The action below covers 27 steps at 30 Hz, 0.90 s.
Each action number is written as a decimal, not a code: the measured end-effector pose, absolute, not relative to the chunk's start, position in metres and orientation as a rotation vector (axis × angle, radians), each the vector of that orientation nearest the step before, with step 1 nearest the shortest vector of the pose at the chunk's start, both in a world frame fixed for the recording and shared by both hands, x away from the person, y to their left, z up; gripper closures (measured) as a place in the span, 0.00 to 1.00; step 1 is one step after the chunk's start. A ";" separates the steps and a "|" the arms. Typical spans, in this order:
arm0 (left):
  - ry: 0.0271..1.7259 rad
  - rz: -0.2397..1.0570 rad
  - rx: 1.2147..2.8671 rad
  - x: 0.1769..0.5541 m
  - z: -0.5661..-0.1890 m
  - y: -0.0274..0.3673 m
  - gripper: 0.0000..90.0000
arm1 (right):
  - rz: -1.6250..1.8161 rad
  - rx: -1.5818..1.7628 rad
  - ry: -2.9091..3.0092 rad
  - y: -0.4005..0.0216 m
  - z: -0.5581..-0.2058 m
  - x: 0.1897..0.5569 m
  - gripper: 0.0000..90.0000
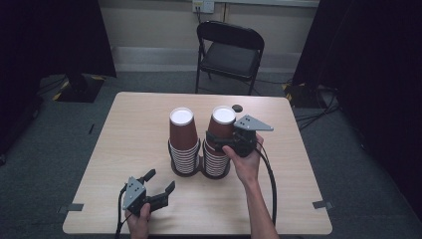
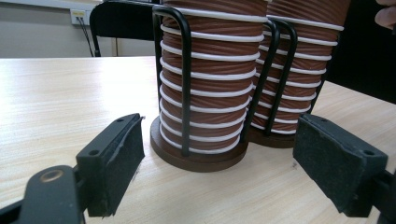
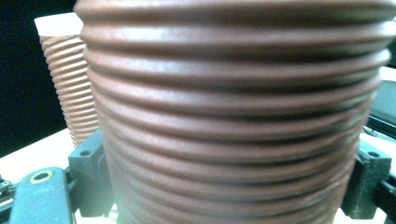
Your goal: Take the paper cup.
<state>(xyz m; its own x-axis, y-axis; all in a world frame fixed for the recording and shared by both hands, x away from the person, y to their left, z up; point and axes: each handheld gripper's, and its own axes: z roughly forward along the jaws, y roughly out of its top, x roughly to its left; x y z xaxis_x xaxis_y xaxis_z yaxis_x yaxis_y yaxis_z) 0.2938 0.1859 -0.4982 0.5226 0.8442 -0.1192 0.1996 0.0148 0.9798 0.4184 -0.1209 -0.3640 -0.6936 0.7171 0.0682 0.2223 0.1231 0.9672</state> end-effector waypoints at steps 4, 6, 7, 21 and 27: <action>0.939 0.649 1.507 0.293 -0.498 0.186 0.18 | 1.607 0.901 1.984 -0.122 -0.361 0.418 0.14; 0.938 0.649 1.505 0.293 -0.498 0.186 0.18 | 1.615 0.897 1.979 -0.122 -0.360 0.418 0.14; 0.938 0.648 1.506 0.293 -0.498 0.186 0.18 | 1.612 0.897 1.979 -0.122 -0.359 0.418 0.14; 0.929 0.641 1.509 0.293 -0.498 0.186 0.18 | 1.674 0.867 1.942 -0.122 -0.349 0.416 0.14; 0.929 0.637 1.499 0.293 -0.499 0.186 0.18 | 1.678 0.877 1.931 -0.123 -0.343 0.417 0.14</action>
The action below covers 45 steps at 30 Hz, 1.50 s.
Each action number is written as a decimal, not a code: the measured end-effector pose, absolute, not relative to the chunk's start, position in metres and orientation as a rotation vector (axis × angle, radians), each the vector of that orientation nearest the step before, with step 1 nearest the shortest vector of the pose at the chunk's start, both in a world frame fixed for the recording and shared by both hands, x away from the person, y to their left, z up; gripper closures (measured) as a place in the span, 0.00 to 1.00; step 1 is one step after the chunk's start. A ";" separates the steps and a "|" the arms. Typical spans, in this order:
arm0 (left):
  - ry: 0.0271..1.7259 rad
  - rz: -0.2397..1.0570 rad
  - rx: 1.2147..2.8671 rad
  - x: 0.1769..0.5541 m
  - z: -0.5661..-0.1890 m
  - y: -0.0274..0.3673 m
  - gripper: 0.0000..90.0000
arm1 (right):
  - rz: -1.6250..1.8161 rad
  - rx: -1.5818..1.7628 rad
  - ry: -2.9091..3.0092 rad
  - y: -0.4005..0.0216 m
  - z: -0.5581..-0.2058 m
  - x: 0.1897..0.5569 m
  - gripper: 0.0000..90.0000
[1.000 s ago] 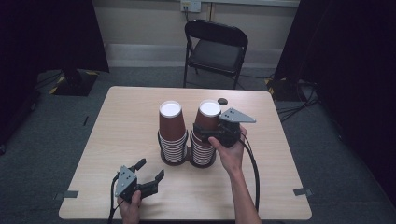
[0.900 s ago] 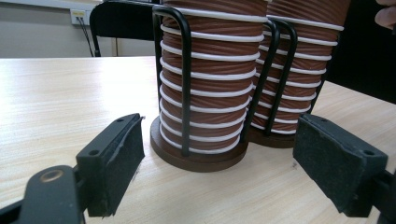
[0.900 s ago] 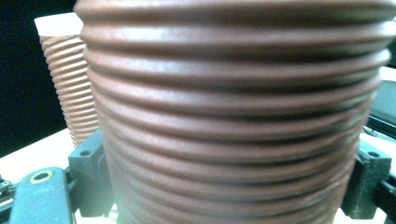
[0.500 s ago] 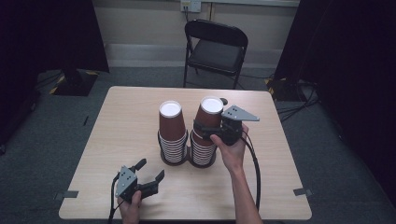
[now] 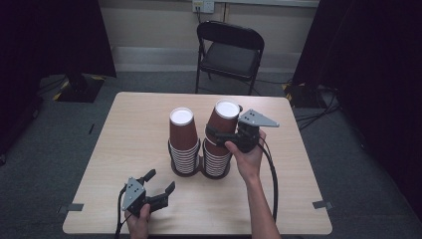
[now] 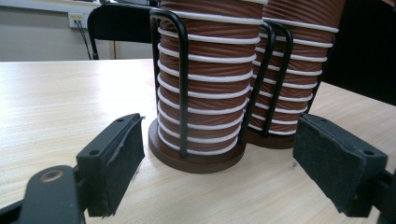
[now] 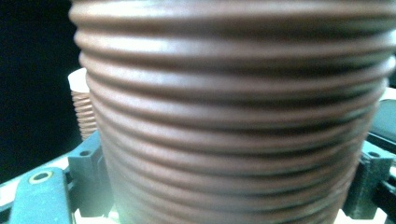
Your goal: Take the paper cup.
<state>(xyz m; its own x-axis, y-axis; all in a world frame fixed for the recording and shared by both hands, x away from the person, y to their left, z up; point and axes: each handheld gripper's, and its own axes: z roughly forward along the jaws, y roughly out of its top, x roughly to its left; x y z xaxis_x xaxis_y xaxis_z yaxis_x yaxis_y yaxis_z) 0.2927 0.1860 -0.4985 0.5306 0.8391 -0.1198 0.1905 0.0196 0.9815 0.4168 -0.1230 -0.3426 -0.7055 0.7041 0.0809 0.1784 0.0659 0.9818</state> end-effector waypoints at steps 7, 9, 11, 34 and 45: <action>0.924 0.636 1.501 0.293 -0.499 0.186 0.18 | 1.679 0.875 1.900 -0.124 -0.333 0.416 0.14; 0.919 0.641 1.504 0.293 -0.498 0.186 0.18 | 1.685 0.868 1.891 -0.125 -0.332 0.416 0.14; 0.922 0.643 1.501 0.292 -0.499 0.186 0.18 | 1.697 0.871 1.876 -0.126 -0.332 0.415 0.14; 0.926 0.644 1.535 0.294 -0.498 0.183 0.18 | 1.855 0.937 1.739 -0.142 -0.321 0.403 0.15; 0.940 0.636 1.534 0.297 -0.498 0.183 0.18 | 1.896 1.008 1.679 -0.163 -0.316 0.391 0.15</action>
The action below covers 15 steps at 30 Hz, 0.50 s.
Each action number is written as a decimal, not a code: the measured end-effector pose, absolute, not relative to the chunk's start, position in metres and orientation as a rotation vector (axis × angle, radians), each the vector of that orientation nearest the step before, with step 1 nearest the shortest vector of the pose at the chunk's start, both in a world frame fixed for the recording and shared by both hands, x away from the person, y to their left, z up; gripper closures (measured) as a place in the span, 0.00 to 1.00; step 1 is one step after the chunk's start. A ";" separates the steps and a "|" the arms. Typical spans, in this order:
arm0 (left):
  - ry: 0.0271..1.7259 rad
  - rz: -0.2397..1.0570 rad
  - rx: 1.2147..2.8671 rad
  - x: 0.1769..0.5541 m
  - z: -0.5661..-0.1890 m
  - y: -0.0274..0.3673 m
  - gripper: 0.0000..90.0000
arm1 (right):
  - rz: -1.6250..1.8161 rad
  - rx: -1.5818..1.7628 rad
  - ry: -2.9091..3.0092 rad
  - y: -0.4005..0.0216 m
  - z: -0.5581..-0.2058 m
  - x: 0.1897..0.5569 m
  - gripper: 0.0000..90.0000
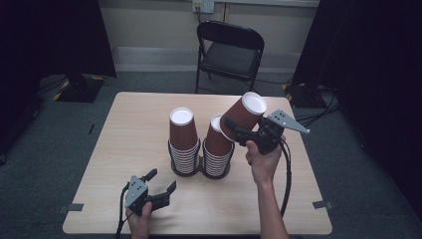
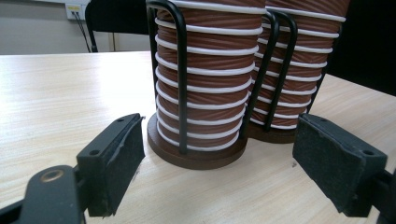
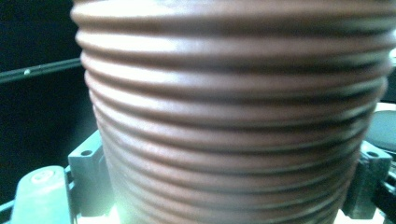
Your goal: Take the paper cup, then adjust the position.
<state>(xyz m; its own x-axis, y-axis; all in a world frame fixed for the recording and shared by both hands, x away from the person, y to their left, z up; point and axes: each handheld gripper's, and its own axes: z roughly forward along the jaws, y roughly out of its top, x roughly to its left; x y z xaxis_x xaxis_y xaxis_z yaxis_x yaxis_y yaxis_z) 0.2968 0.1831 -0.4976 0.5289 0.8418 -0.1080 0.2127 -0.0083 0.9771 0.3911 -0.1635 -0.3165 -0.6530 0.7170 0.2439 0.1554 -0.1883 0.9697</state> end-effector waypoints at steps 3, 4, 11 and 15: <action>0.940 0.641 1.533 0.297 -0.498 0.183 0.18 | 1.907 1.032 1.663 -0.169 -0.320 0.387 0.15; 0.937 0.640 1.539 0.297 -0.497 0.183 0.18 | 1.908 1.043 1.660 -0.171 -0.321 0.386 0.15; 0.934 0.646 1.529 0.296 -0.498 0.183 0.18 | 1.923 1.075 1.650 -0.179 -0.328 0.380 0.15; 0.929 0.631 1.535 0.296 -0.498 0.184 0.18 | 1.920 1.094 1.650 -0.182 -0.330 0.375 0.15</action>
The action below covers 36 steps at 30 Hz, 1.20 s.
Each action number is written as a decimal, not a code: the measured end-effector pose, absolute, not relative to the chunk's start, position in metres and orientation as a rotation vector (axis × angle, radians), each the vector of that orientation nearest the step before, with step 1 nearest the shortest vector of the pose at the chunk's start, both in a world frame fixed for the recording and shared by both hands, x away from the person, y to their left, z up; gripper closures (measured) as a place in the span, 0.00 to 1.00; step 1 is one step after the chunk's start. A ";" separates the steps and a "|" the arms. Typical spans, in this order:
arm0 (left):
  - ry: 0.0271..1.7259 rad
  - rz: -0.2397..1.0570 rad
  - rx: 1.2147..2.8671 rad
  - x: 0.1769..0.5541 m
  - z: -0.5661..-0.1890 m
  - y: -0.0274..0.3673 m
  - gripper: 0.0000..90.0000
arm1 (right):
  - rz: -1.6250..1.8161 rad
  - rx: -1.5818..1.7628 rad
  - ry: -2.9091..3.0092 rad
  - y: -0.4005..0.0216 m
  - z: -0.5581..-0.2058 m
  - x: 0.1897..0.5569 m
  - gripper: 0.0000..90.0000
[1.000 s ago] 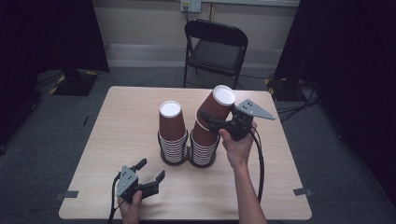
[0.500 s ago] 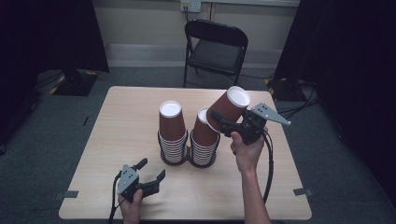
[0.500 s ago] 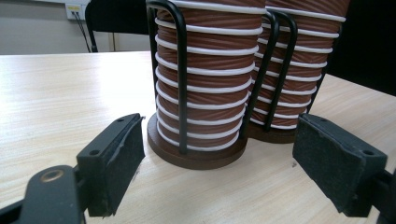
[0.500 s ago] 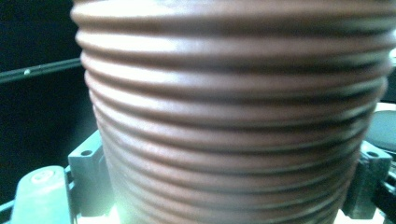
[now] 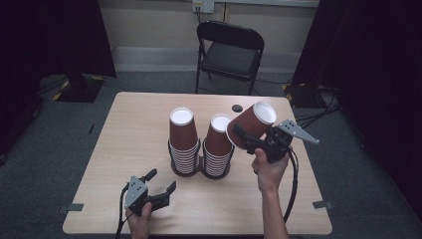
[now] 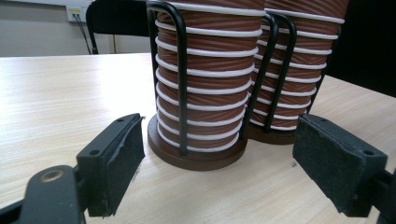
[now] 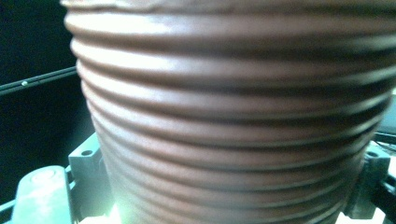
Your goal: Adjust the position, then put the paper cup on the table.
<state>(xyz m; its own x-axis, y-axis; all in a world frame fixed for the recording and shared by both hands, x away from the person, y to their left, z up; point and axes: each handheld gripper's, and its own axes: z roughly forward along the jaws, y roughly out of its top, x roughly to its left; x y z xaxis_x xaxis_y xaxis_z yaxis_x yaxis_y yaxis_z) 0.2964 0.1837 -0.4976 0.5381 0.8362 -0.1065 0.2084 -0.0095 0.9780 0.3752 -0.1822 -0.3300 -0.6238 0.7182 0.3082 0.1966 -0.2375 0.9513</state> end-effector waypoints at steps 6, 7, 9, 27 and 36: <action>0.932 0.613 1.537 0.298 -0.498 0.184 0.18 | 1.925 1.114 1.637 -0.189 -0.333 0.368 0.15; 0.935 0.607 1.545 0.299 -0.497 0.184 0.18 | 1.926 1.116 1.639 -0.189 -0.333 0.367 0.15; 0.949 0.601 1.548 0.300 -0.497 0.184 0.19 | 1.924 1.124 1.629 -0.192 -0.335 0.364 0.15; 0.877 0.507 1.530 0.301 -0.487 0.173 0.25 | 1.950 1.237 1.656 -0.195 -0.368 0.343 0.16; 0.774 0.467 1.522 0.300 -0.478 0.159 0.26 | 1.975 1.326 1.714 -0.184 -0.394 0.338 0.16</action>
